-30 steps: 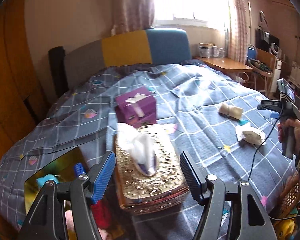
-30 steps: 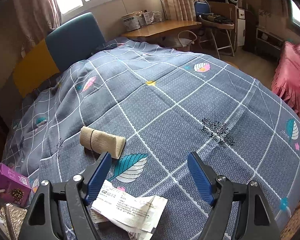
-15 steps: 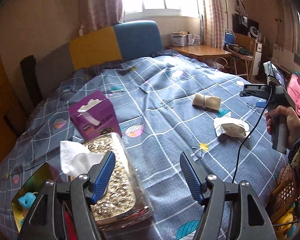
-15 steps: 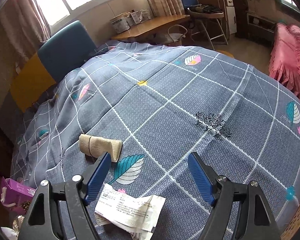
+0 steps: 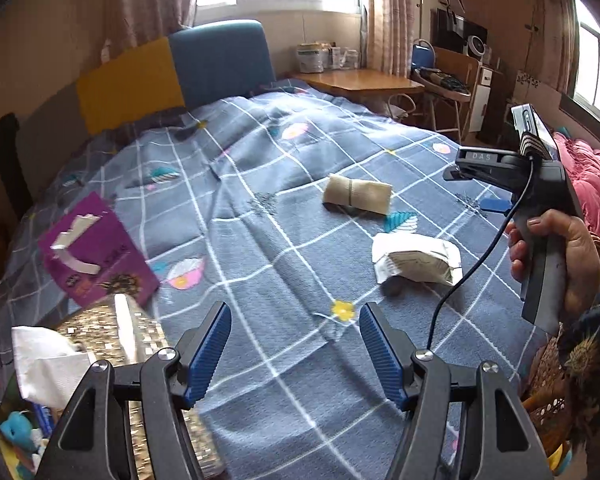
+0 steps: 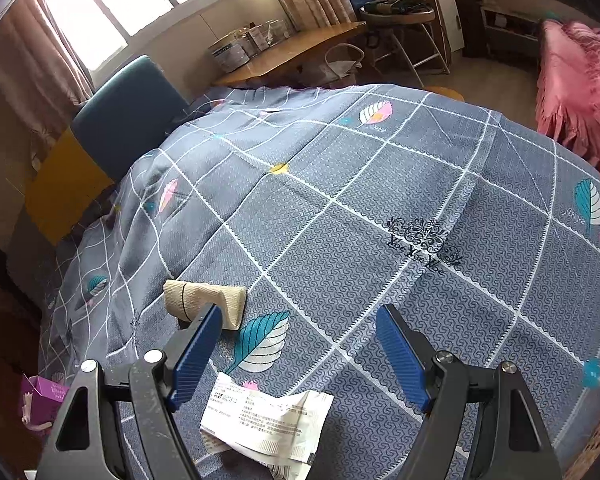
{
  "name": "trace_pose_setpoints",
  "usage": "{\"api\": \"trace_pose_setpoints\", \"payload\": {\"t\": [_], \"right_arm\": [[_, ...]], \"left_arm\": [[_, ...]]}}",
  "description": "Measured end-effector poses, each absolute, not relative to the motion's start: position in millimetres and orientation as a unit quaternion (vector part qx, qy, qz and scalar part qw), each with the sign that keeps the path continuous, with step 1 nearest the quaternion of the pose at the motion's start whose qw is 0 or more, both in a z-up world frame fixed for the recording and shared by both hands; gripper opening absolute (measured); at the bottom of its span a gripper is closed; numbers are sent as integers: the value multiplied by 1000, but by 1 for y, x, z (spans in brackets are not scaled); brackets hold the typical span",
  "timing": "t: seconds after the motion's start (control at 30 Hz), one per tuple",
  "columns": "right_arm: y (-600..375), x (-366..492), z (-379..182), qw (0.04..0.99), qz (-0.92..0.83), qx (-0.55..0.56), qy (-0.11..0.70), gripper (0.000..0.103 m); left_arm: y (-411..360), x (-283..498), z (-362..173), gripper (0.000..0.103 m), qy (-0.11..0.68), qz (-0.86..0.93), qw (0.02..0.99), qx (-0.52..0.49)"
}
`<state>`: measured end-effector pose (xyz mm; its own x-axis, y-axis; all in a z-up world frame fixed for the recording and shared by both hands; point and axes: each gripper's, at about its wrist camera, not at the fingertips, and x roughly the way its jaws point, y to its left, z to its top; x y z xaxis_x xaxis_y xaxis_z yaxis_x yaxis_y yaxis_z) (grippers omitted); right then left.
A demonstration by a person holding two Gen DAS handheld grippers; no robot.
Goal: Organize soft objects
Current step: 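Move both grippers toward the white receipt packet and beige roll on the bed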
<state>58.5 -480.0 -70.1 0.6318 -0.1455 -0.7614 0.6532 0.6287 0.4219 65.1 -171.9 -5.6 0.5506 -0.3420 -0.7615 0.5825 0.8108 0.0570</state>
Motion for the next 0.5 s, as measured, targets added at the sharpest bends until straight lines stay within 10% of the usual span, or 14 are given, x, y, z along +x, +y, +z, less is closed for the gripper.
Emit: {"api": "trace_pose_setpoints", "payload": {"t": [0.5], "right_arm": [[-466,80,-96,803,-135,400,421,85]], "left_arm": [[-240,89,-63,68,482,-337,801,117]]}}
